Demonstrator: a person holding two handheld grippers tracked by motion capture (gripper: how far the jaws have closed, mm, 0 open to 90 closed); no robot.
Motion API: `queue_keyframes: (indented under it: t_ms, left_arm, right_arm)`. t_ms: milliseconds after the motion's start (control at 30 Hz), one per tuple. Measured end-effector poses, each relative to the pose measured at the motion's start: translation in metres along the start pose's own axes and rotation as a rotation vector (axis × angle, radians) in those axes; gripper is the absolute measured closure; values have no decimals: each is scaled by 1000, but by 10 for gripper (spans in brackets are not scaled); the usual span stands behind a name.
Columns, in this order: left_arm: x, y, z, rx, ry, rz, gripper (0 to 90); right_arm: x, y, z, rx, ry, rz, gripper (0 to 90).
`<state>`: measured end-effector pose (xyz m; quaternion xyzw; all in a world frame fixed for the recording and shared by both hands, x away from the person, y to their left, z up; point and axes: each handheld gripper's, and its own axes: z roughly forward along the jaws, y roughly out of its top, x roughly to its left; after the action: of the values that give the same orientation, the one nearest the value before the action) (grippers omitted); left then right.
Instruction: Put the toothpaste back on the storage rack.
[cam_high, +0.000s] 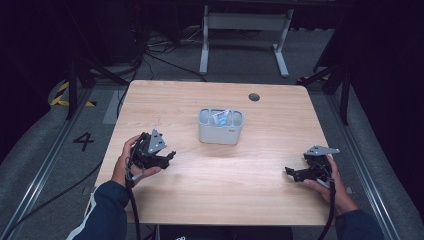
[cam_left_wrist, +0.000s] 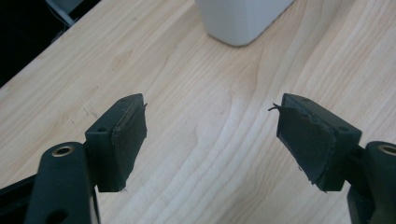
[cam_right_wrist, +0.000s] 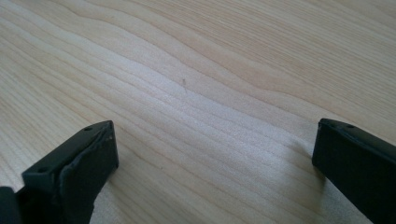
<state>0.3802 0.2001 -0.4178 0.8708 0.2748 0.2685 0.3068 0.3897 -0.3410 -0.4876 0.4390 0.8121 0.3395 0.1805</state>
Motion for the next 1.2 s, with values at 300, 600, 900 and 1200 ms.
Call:
queue_keyframes:
  t_ms: [300, 600, 900, 1200]
  left_arm:
    - [-3, -26, -5, 60, 7, -13, 224]
    - [-7, -51, -14, 51, 34, -37, 209]
    - [-15, -82, -18, 81, 40, -67, 188]
    - [-15, -105, -27, 74, 27, -159, 175]
  right_arm:
    - [0, 0, 0, 0, 0, -1, 3]
    - [0, 0, 0, 0, 1, -1, 3]
    - [0, 0, 0, 0, 1, 0, 3]
    - [0, 0, 0, -1, 1, -1, 3]
